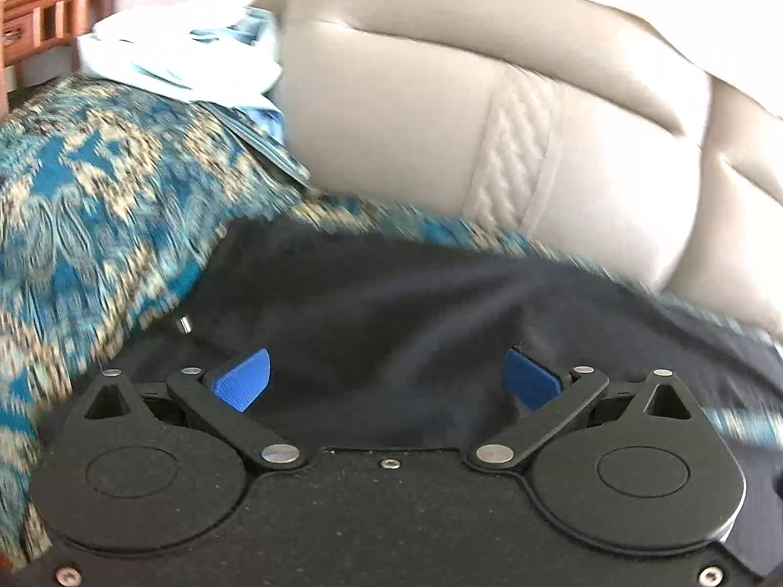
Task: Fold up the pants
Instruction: 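Grasp the black trousers edge with the left gripper while the right gripper grasps the trouser leg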
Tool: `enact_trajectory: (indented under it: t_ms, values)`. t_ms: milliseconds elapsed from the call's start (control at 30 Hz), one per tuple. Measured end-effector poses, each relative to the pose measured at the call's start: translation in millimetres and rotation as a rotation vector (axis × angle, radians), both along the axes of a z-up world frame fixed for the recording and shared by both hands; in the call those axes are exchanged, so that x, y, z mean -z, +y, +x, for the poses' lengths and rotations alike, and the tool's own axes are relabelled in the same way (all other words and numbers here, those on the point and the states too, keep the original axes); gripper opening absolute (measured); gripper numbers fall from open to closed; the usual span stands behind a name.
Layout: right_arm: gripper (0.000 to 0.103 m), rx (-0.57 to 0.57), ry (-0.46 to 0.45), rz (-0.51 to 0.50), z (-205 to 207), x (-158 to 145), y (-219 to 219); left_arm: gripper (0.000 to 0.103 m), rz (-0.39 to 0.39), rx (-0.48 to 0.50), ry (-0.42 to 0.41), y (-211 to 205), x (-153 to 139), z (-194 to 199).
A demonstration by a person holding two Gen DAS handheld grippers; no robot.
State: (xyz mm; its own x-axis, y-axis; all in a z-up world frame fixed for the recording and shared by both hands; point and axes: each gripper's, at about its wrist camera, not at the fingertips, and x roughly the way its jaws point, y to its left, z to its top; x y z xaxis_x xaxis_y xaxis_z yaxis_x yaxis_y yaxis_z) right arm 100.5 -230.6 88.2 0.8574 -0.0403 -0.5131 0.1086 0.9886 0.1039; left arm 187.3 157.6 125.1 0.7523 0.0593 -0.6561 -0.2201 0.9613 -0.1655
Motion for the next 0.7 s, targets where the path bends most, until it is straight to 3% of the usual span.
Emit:
enact_trajectory:
  t_ms: [167, 467, 567, 700]
  values:
    - [0.103, 0.076, -0.010, 0.087, 47.3, -10.5, -29.5, 0.103, -0.033, -0.113, 0.048, 35.5, 2.7, 65.9]
    - [0.103, 0.184, 0.086, 0.186, 141.2, -6.9, -66.0, 0.103, -0.147, -0.338, 0.163, 82.0, 40.3, 159.8]
    - [0.103, 0.205, 0.121, 0.187, 171.4, -3.8, -68.2, 0.102, -0.183, -0.394, 0.202, 89.2, 59.5, 184.6]
    - [0.103, 0.209, 0.154, 0.142, 206.4, 3.0, -61.8, 0.103, -0.158, -0.467, 0.220, 87.4, 80.7, 212.8]
